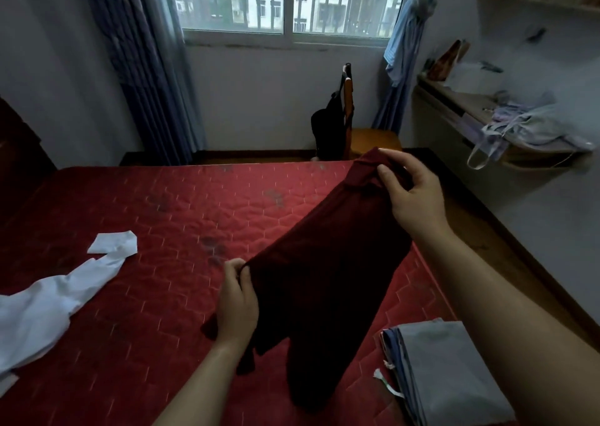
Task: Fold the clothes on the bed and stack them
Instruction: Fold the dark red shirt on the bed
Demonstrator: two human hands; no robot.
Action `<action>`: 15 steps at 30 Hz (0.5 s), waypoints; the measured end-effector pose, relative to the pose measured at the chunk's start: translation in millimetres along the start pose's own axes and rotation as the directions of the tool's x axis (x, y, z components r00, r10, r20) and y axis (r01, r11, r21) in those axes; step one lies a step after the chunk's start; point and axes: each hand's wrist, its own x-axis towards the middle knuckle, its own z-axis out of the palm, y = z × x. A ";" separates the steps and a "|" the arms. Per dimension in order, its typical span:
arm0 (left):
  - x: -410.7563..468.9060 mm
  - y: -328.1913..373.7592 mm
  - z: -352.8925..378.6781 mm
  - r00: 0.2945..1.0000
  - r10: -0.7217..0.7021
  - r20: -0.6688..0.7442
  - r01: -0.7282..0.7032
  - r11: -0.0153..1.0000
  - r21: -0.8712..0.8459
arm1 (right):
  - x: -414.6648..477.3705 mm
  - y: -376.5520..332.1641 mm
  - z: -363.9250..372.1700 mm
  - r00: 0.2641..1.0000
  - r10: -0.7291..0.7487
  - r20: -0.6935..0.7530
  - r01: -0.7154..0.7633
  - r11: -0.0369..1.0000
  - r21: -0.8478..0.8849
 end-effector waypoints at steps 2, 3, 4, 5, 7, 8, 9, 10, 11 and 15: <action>7.8 5.9 -5.7 1.000 0.007 0.016 -0.008 0.998 0.058 | 2.8 13.9 -0.7 0.999 0.019 0.043 -0.017 0.999 -0.043; 10.0 6.6 -9.7 0.999 0.005 0.033 -0.008 0.996 0.091 | 1.2 21.3 0.3 0.996 0.038 0.084 -0.032 0.997 -0.072; 12.1 7.7 -14.7 0.999 0.014 0.052 -0.020 0.992 0.125 | -0.6 27.1 1.2 0.993 0.052 0.103 -0.043 0.996 -0.084; 14.2 8.8 -19.9 0.997 0.036 0.064 -0.046 0.986 0.158 | -0.4 31.3 1.7 0.995 0.047 0.090 -0.040 0.996 -0.075; 18.6 11.5 -31.5 0.993 0.092 0.073 -0.107 0.965 0.241 | 1.4 32.3 2.8 0.999 0.021 0.029 -0.020 0.999 -0.044; 20.0 13.7 -37.6 0.992 0.108 0.071 -0.124 0.952 0.281 | 1.9 31.0 4.0 1.000 0.018 0.025 -0.017 0.999 -0.034; 21.4 14.6 -44.0 0.991 0.114 0.065 -0.129 0.943 0.308 | 1.6 29.9 5.4 0.999 0.014 0.037 -0.013 1.000 -0.025; 21.8 15.9 -50.0 0.991 0.118 0.063 -0.132 0.939 0.319 | -0.1 27.9 6.2 0.999 0.007 0.047 -0.006 1.000 -0.020; 20.9 17.5 -55.5 0.990 0.122 0.065 -0.136 0.938 0.320 | -2.1 26.2 6.8 0.999 0.001 0.044 0.000 1.000 -0.015; 17.6 23.9 -73.1 0.987 0.153 0.038 -0.156 0.919 0.361 | -14.8 13.8 7.1 1.000 0.023 0.008 -0.023 1.000 0.018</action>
